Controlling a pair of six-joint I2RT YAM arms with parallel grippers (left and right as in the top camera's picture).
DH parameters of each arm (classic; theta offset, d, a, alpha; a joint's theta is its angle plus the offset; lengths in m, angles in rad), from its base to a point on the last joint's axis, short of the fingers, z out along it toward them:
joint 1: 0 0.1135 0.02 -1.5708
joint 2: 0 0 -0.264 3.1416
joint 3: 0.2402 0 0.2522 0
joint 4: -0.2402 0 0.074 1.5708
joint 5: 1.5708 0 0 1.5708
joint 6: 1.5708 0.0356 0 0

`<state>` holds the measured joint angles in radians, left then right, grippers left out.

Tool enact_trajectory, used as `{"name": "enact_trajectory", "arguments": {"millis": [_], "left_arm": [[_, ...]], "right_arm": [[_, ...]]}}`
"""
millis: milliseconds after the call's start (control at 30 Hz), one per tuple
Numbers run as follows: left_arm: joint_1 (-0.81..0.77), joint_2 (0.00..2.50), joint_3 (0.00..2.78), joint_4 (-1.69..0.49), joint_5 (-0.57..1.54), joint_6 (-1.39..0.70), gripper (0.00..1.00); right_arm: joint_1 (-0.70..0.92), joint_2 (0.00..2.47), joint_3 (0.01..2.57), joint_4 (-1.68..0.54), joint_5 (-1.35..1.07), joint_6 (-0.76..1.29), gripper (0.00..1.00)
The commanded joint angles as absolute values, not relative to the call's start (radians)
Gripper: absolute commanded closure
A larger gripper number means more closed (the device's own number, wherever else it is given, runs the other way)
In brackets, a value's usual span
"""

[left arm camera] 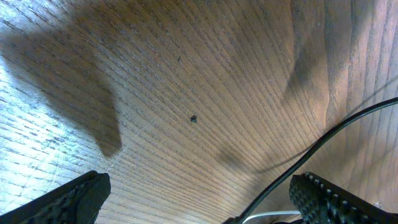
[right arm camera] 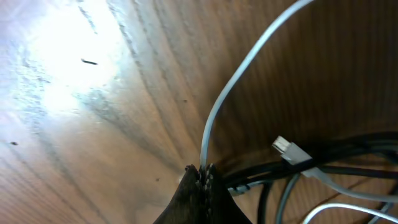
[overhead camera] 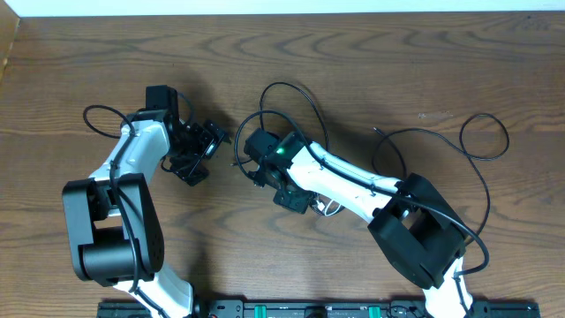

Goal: Untangle cables

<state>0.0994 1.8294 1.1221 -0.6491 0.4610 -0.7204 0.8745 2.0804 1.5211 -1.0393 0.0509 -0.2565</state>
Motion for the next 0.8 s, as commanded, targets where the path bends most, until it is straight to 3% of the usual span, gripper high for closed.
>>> {"name": "enact_trajectory", "arguments": {"millis": [0, 400, 767], "left_arm": [[0.102, 1.839, 1.116, -0.653, 0.447, -0.711, 0.02], [0.102, 1.839, 1.116, -0.653, 0.447, -0.711, 0.02], [0.102, 1.839, 1.116, -0.653, 0.447, -0.711, 0.02]], "right_arm": [[0.874, 2.093, 1.523, -1.041, -0.019, -0.240, 0.99], [0.853, 2.086, 1.661, -1.168, -0.305, -0.240, 0.99], [0.724, 2.086, 1.866, -1.332, -0.685, -0.241, 0.99]]}}
